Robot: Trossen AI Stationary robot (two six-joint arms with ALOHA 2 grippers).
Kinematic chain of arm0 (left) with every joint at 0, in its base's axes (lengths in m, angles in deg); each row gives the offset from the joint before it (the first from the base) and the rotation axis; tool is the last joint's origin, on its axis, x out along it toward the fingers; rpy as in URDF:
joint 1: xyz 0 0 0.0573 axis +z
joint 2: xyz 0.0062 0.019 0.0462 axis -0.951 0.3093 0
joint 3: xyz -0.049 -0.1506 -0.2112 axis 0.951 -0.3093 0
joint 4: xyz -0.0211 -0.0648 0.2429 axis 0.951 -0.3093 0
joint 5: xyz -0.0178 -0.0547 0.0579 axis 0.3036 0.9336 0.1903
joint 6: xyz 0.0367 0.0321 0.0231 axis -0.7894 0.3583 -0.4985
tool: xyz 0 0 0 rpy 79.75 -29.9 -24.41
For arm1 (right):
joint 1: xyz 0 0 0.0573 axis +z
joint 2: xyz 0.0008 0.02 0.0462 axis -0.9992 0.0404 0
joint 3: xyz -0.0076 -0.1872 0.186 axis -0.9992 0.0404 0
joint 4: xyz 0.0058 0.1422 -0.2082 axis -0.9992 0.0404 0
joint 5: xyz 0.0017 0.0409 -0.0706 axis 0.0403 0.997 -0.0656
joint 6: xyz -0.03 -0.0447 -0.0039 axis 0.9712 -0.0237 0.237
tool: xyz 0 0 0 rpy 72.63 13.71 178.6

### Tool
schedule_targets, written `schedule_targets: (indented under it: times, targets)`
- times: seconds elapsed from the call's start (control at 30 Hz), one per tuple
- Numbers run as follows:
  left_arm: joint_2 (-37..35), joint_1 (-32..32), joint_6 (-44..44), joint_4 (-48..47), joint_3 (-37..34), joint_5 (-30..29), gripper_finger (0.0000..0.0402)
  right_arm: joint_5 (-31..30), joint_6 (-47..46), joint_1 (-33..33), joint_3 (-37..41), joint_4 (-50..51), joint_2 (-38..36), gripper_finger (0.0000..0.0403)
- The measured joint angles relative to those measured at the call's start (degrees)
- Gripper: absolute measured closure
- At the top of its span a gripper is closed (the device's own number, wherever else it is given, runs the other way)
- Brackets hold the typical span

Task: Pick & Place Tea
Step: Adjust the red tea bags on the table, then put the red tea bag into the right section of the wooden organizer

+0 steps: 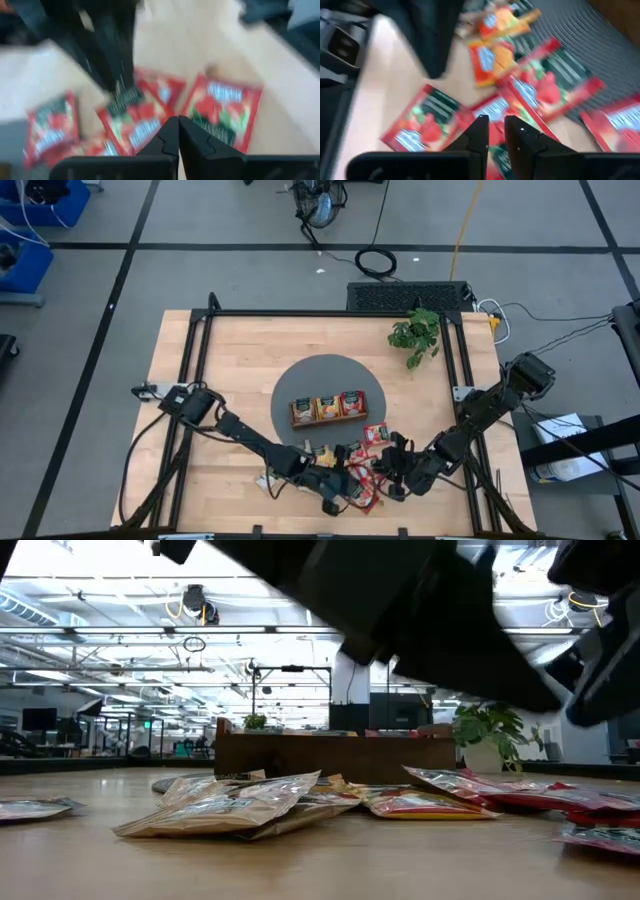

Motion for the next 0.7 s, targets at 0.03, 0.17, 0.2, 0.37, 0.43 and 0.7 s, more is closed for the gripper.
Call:
schedule_targets:
  times: [0.03, 0.17, 0.2, 0.37, 0.43, 0.7]
  targets:
    - [0.0, 0.2, -0.4, 1.4, 0.1, 0.0, 0.0381, 0.0, -1.0, 0.0, 0.0, 1.3, 0.0, 0.0343]
    - [0.4, 1.7, -0.3, 0.6, 0.0, 1.6, 0.0381, -0.4, -6.2, 0.7, 0.0, 6.5, 0.0, 0.0329]
    - [0.5, 2.1, 0.6, 0.1, 0.0, 2.5, 0.0385, -0.5, -6.9, 0.9, 0.0, 6.8, 0.0, 0.0328]
    - [2.2, 3.5, 2.3, 0.0, -0.1, 3.4, 0.0394, -0.1, -9.1, 1.1, 0.0, 6.9, 0.0, 0.0329]
    - [2.6, 4.1, 2.8, 0.2, -0.1, 4.9, 0.0388, -0.1, -9.2, 0.9, 0.0, 7.0, 0.0, 0.0328]
    - [4.6, 5.3, 4.3, 1.1, 0.0, 6.2, 0.0397, 1.3, -13.1, 0.3, 0.0, 14.0, -3.1, 0.0333]
